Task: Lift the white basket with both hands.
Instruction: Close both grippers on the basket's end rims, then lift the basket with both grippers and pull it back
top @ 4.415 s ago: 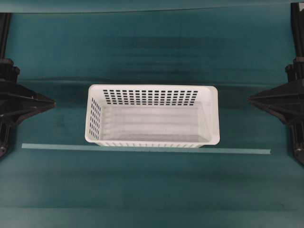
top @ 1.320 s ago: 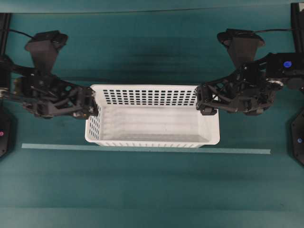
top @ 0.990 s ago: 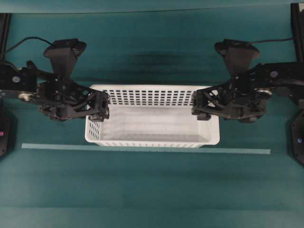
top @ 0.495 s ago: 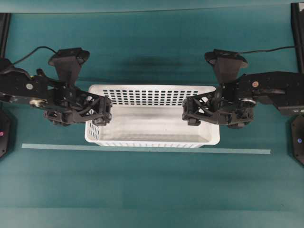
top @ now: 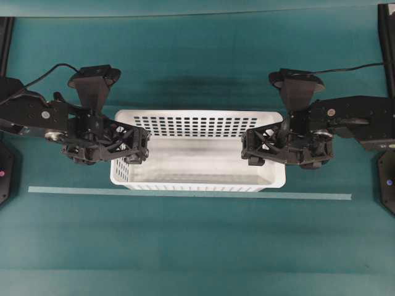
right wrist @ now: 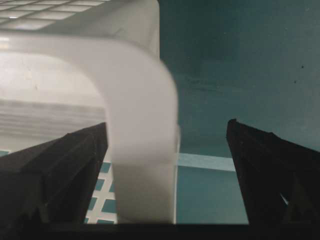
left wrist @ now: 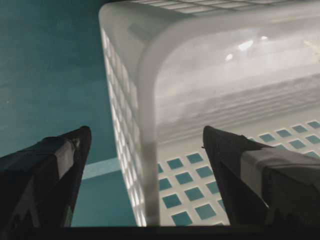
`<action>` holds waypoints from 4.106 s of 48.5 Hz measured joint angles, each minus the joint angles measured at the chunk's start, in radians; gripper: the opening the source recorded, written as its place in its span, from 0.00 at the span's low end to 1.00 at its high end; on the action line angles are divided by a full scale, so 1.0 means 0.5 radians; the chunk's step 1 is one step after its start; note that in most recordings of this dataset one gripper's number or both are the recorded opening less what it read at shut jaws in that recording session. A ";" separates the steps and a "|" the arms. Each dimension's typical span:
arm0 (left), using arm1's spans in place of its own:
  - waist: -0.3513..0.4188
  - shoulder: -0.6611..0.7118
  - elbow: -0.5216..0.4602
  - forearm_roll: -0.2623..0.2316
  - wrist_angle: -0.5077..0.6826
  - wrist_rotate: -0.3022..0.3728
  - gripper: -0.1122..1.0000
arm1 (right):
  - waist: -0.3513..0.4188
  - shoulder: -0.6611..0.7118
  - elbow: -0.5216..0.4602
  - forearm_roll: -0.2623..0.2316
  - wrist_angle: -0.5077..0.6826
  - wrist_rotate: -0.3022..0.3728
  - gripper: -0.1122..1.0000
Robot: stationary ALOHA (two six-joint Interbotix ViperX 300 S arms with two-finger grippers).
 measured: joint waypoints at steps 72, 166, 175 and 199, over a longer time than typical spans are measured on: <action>0.003 0.006 0.055 0.000 -0.083 0.025 0.17 | -0.015 0.025 -0.009 0.071 -0.083 -0.015 0.27; 0.000 -0.472 -1.141 0.003 1.233 0.153 0.17 | -0.031 -0.433 -1.221 -0.009 1.562 -0.031 0.27; 0.009 -0.396 -1.384 0.003 1.445 0.249 0.16 | -0.031 -0.396 -1.396 -0.055 1.721 -0.067 0.27; 0.021 -0.255 -1.963 0.015 1.936 0.445 0.16 | 0.021 -0.276 -1.911 -0.190 2.025 -0.123 0.27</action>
